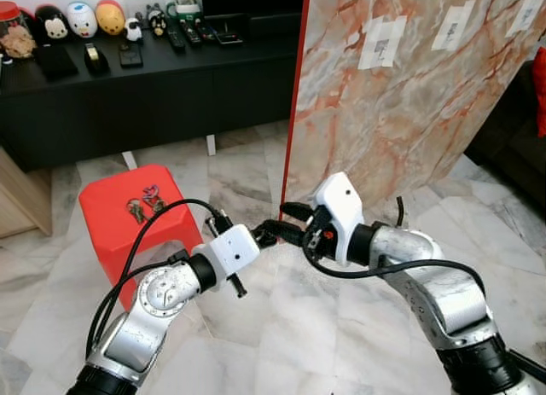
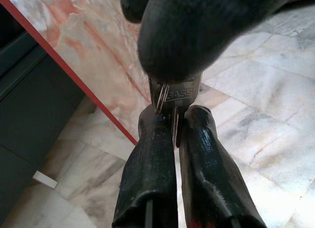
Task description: Hang keys on a hook
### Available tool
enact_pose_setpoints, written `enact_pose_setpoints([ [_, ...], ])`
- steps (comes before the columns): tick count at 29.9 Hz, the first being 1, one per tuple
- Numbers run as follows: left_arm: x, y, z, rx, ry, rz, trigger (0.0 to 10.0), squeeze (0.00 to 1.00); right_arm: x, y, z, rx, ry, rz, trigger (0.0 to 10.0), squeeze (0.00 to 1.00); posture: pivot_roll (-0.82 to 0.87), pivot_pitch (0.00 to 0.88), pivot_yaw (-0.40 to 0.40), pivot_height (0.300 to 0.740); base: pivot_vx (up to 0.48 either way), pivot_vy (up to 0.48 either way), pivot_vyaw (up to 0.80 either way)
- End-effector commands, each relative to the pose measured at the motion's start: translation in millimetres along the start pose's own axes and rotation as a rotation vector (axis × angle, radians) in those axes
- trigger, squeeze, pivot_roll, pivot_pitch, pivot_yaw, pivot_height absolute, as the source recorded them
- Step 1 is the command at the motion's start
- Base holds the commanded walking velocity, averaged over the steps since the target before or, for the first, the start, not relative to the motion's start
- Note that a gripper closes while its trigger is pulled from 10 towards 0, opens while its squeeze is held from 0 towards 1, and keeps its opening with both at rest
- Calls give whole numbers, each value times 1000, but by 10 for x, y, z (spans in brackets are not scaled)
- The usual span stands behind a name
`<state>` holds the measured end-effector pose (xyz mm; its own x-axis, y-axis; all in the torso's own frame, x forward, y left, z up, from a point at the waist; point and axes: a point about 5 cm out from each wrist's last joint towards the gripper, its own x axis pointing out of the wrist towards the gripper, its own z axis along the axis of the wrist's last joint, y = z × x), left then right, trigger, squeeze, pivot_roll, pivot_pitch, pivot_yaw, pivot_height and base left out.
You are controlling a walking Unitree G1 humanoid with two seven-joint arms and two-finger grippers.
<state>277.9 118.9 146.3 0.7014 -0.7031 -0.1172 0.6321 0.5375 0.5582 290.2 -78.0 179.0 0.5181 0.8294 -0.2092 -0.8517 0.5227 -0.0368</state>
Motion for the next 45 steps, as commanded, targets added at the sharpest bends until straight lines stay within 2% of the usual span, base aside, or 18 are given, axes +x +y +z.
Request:
enact_pose_setpoints([
  [1, 15, -16, 79, 2, -31, -18, 10000, 0, 0, 24, 58, 0, -16, 20, 10000, 0, 137, 125, -116, 740, 0, 0, 0],
  [7, 28, -21, 92, -15, -37, -20, 10000, 0, 23, 173, 93, -15, -37, 115, 10000, 0, 132, 124, -116, 740, 0, 0, 0],
  [14, 30, -16, 85, -18, -33, -19, 10000, 0, 27, 192, 67, -14, -18, 124, 10000, 0, 130, 123, -116, 740, 0, 0, 0],
  [16, 29, -20, 83, -21, -32, -19, 10000, 0, 37, 179, 17, -22, 15, 108, 10000, 0, 131, 121, -117, 740, 0, 0, 0],
  [26, 30, -25, 83, -25, -29, -22, 10000, 0, 77, 161, -8, -11, 33, 81, 10000, 0, 133, 114, -118, 740, 0, 0, 0],
  [35, 24, -19, 82, -28, -28, -16, 10000, 0, 114, 123, -17, 31, 38, 23, 10000, 0, 136, 117, -120, 740, 0, 0, 0],
  [40, 19, -12, 76, -31, -26, -11, 10000, 0, 121, 77, 30, 67, 6, -20, 10000, 0, 131, 120, -120, 740, 0, 0, 0],
  [45, 22, -11, 69, -32, -22, -8, 10000, 0, 133, 30, -7, 94, 29, -63, 10000, 0, 130, 122, -120, 740, 0, 0, 0],
])
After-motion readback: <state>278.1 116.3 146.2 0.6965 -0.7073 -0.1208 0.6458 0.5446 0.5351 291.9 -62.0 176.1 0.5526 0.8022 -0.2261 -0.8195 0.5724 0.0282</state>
